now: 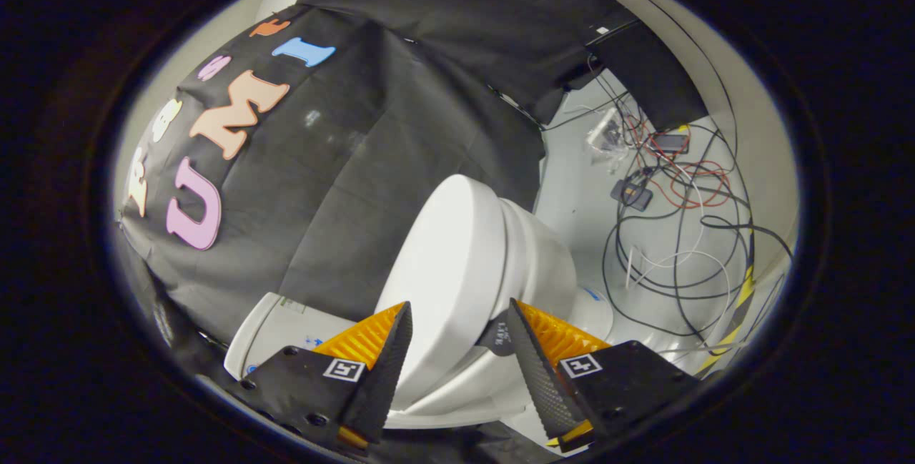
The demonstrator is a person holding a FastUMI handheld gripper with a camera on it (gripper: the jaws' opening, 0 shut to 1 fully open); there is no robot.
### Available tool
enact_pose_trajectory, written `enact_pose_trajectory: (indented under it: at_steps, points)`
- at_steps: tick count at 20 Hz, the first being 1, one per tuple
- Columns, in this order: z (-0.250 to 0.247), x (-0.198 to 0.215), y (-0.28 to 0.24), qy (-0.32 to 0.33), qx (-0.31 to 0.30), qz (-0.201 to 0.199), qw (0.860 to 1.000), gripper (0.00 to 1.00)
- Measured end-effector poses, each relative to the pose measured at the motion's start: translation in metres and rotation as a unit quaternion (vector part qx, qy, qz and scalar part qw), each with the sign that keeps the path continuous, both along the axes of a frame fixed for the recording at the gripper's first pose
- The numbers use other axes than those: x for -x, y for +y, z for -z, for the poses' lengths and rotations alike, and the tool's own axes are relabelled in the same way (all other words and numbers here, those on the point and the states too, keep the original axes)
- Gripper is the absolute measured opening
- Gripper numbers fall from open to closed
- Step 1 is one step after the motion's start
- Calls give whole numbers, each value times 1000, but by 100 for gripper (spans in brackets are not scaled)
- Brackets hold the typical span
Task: Open the toilet lid.
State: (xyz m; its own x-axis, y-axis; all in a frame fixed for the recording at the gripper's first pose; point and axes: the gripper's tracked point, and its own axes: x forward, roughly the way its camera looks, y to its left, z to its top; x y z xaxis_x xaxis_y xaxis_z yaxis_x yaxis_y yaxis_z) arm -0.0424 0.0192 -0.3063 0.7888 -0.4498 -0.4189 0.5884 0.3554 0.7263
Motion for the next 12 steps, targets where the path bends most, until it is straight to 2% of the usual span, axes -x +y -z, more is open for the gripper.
enact_pose_trajectory:
  at_steps: [1,6,10,12]
  points:
    - [5,3,0,2,-6,4,1000,84]
    - [23,17,-1,14,-32,29,999,67]
    - [34,4,-1,14,-52,16,998,54]
    - [42,6,-1,32,-62,18,997,39]
